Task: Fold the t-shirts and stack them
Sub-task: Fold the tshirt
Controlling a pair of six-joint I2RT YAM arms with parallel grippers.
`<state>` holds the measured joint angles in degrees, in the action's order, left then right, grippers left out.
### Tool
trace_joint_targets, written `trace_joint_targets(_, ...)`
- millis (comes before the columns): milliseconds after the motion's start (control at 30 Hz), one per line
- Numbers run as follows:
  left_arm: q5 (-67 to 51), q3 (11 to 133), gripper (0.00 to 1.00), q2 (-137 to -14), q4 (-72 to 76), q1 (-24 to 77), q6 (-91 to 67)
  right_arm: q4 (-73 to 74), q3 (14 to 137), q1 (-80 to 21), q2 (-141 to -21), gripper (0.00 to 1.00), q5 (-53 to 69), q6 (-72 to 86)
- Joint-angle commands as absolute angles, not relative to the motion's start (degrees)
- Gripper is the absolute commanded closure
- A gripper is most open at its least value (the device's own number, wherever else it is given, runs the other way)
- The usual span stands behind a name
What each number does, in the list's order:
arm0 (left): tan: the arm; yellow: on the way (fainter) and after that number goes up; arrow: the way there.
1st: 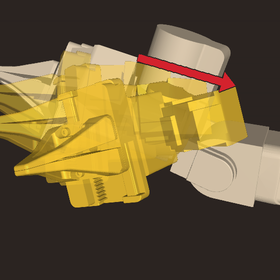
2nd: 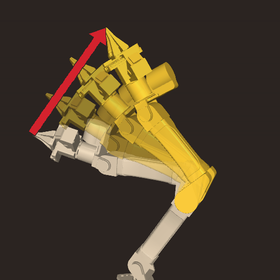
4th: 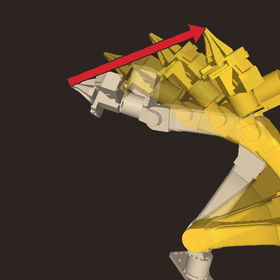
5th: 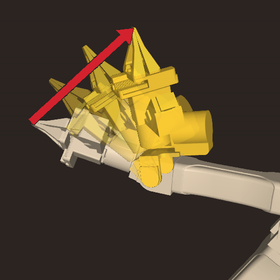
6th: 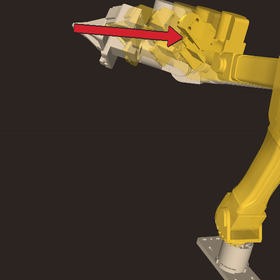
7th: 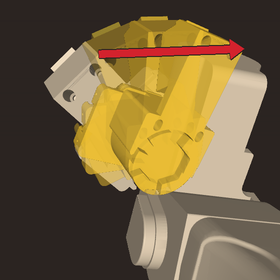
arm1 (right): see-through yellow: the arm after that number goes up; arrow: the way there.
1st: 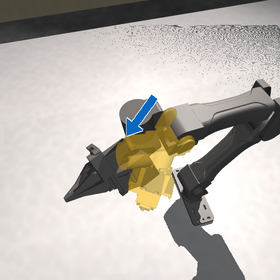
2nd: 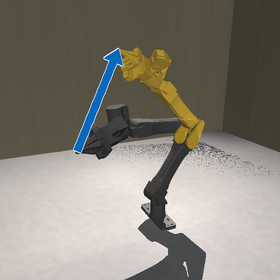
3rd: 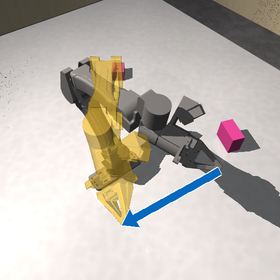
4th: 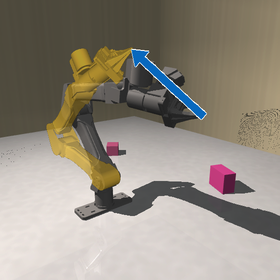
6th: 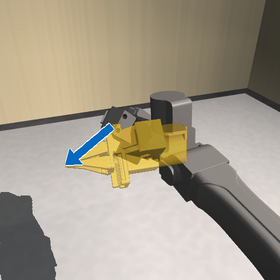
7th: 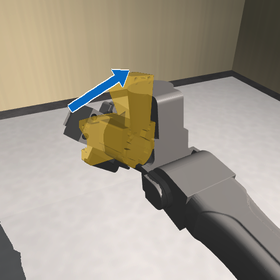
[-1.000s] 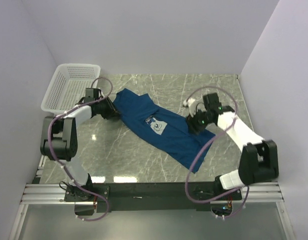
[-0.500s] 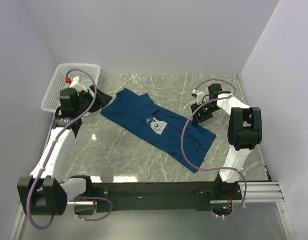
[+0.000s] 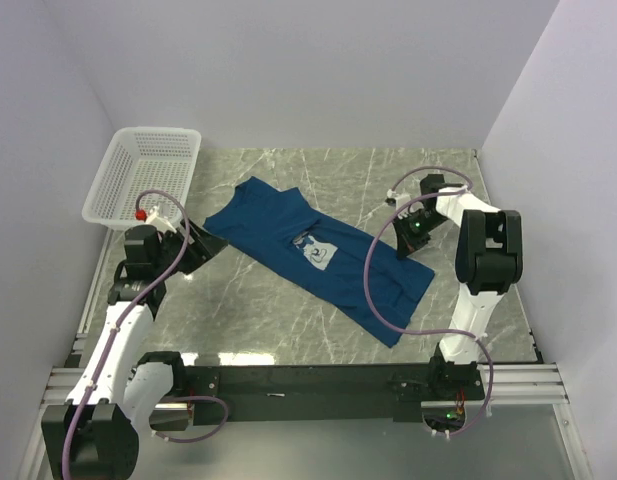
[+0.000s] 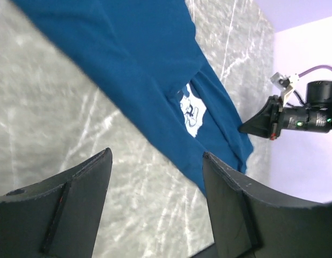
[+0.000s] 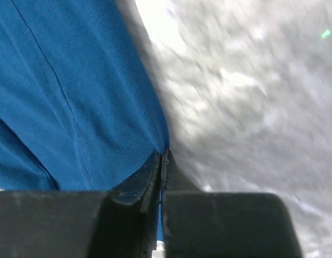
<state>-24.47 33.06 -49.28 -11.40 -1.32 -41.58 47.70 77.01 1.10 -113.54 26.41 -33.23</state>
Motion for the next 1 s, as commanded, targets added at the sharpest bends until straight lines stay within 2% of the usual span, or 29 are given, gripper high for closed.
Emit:
trace_joint_targets(0, -27.77, 28.76, 0.27, -49.39, -8.09, -1.58, -48.24, 50.27, 74.19, 4.39, -111.37, 1.00, 20.58, -36.81)
trace_joint_targets(133, -30.06, 23.13, 0.29, -51.41, -0.73, -1.32, -54.74, 50.36, 68.48, 7.64, -107.77, 1.00, 15.83, -40.33)
trace_joint_targets(200, -30.94, 21.63, 0.29, -53.25, 2.19, -0.88, -55.81, 51.76, 66.71, 10.01, -106.53, 0.92, 15.38, -43.05)
trace_joint_targets(233, -31.11, 21.45, 0.29, -53.78, 4.02, -0.36, -56.33, 52.46, 66.62, 10.98, -105.22, 0.75, 16.16, -44.02)
trace_joint_targets(267, -31.11, 21.53, 0.29, -54.31, 4.56, -0.35, -56.51, 53.34, 67.32, 12.38, -104.42, 0.64, 17.04, -45.16)
trace_joint_targets(300, -31.03, 21.97, 0.29, -55.19, 4.83, -0.26, -56.51, 54.31, 68.02, 12.83, -102.93, 0.49, 19.31, -46.13)
trace_joint_targets(433, -30.32, 24.17, 0.29, -55.81, 3.69, 2.19, -55.11, 55.02, 75.21, 11.78, -103.96, 0.30, 27.48, -42.64)
trace_joint_targets(533, -30.24, 24.87, 0.29, -54.93, 2.81, 2.46, -55.19, 56.78, 85.14, 7.13, -112.10, 0.26, 37.74, -36.06)
trace_joint_targets(633, -30.15, 24.44, 0.29, -53.00, 1.59, 2.55, -55.63, 54.50, 95.16, 0.91, -121.53, 0.23, 42.18, -26.22)
trace_joint_targets(767, -29.62, 23.03, 0.29, -49.49, 0.18, 2.55, -56.16, 51.07, 110.87, -6.49, -131.90, 0.19, 39.21, -12.94)
trace_joint_targets(967, -28.65, 20.66, 0.28, -44.22, -1.58, 2.55, -59.23, 42.63, 118.73, -12.38, -138.16, 0.16, 34.20, 2.71)
